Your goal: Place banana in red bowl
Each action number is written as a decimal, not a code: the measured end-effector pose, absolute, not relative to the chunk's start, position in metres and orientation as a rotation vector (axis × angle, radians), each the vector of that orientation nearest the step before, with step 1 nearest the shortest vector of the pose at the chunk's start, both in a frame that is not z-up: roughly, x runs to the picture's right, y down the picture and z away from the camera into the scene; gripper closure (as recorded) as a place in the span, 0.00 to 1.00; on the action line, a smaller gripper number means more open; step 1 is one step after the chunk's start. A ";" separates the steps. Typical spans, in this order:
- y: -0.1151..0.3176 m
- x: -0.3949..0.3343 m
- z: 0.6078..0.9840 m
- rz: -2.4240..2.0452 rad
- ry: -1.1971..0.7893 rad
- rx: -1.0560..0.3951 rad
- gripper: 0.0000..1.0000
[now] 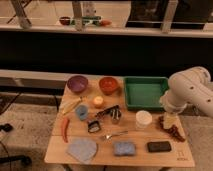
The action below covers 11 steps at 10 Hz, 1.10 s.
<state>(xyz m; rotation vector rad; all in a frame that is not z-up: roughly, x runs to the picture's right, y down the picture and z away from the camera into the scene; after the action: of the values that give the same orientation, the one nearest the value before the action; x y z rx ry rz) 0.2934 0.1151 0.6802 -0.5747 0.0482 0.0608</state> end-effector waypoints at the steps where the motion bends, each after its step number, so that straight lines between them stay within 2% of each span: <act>1: 0.115 0.293 0.680 0.061 0.048 -0.575 0.20; 11: 0.114 0.290 0.686 0.071 0.026 -0.561 0.20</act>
<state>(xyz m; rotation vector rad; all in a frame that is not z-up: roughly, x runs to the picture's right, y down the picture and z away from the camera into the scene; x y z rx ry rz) 0.2900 0.1139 0.6855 -0.5615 0.0263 0.0707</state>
